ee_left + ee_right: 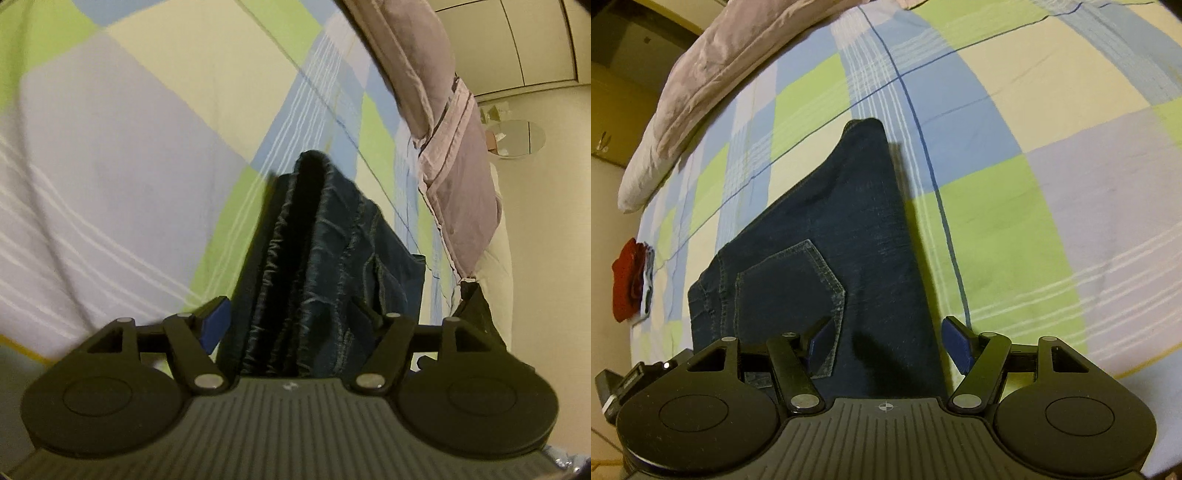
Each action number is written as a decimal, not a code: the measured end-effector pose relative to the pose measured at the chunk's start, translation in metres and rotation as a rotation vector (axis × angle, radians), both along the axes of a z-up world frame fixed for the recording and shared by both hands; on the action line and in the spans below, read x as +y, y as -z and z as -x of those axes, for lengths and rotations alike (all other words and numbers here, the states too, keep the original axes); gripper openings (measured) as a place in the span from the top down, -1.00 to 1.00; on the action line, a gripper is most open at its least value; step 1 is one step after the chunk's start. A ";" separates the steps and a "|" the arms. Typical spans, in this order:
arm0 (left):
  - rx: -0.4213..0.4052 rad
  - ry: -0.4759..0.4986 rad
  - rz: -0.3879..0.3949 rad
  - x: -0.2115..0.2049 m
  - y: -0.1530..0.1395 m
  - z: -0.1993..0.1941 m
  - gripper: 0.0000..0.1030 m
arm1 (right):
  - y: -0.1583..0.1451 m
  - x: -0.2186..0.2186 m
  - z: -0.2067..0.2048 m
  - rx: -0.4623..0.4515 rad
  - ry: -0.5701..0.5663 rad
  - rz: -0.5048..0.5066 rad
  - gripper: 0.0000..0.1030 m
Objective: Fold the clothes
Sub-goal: 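Lift the jeans edge with the left gripper beside the open right gripper, then grasp the jeans with the right gripper while the left gripper holds its edge, lift both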
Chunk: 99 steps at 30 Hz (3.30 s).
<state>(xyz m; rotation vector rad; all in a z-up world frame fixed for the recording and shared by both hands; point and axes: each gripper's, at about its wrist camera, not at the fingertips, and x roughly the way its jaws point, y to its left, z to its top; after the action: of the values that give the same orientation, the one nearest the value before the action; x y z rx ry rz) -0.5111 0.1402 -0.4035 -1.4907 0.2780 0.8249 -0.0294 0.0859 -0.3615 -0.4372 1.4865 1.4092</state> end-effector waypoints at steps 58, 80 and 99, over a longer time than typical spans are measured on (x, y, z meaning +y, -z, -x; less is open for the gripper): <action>0.057 -0.061 -0.113 -0.031 -0.153 0.032 0.60 | -0.067 0.021 0.032 0.431 -0.034 -0.121 0.58; 0.098 -0.166 -0.291 0.059 -0.257 0.433 0.61 | -0.151 0.120 0.413 0.626 -0.087 -0.214 0.58; 0.066 -0.199 -0.432 0.289 -0.307 0.643 0.61 | -0.214 0.334 0.649 0.681 -0.037 -0.298 0.58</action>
<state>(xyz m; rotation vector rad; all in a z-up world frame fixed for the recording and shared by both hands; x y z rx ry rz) -1.1537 0.4287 -0.0969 -1.0968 -0.0050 1.0223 -0.6779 0.4197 -0.1479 0.2337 1.7469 1.8842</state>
